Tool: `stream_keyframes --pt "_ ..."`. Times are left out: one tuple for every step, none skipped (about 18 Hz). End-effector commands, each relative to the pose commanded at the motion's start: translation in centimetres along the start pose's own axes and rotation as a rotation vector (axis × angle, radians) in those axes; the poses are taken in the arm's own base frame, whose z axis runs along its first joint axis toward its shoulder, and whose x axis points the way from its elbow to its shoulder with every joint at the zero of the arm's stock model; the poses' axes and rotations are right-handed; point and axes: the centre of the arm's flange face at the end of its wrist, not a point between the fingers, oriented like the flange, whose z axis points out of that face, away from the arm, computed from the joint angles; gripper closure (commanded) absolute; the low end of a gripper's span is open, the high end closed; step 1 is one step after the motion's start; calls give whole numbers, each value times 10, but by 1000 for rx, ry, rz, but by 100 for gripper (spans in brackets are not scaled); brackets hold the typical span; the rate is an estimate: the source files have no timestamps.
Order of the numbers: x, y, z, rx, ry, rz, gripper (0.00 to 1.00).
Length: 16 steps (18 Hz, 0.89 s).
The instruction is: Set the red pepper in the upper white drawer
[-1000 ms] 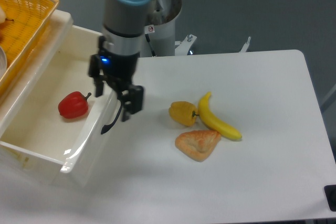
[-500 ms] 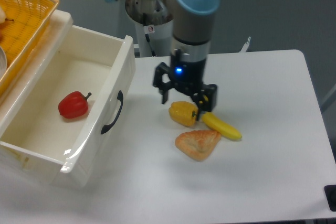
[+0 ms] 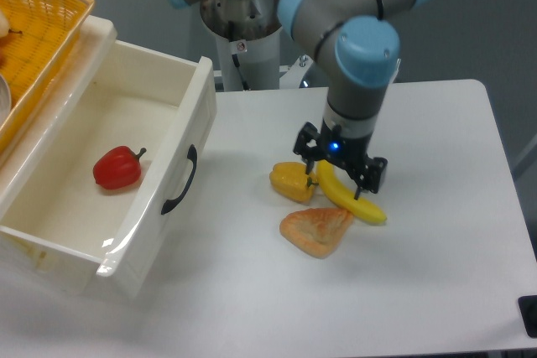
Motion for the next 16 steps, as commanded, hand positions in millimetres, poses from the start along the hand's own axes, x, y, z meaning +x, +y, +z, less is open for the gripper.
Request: stream_keyframes --pt "-2 0 6 -31 0 46 0" --pt "-3 0 10 -43 5 94 0" --pt "-4 -1 15 -45 14 142 0" --pt "-7 -2 17 -44 20 181 0" --pt "-11 -3 19 -37 22 204 0" --pt "-13 -4 20 -22 25 212 0" --pt "-15 -5 22 -10 29 216 0" --pt "-17 -6 26 -9 34 221 0" --pt "-18 -7 29 -8 36 230 0" --pt "-19 -8 32 -7 41 250 0" --pt "-21 -10 33 6 40 265 0" --pt "-23 -13 34 28 43 274 0" --pt "-24 -14 34 54 46 273 0" --pt "-26 -14 32 70 45 270 0" --pt "-26 -14 32 73 44 270 0" --pt "-27 -14 34 73 47 273 0"
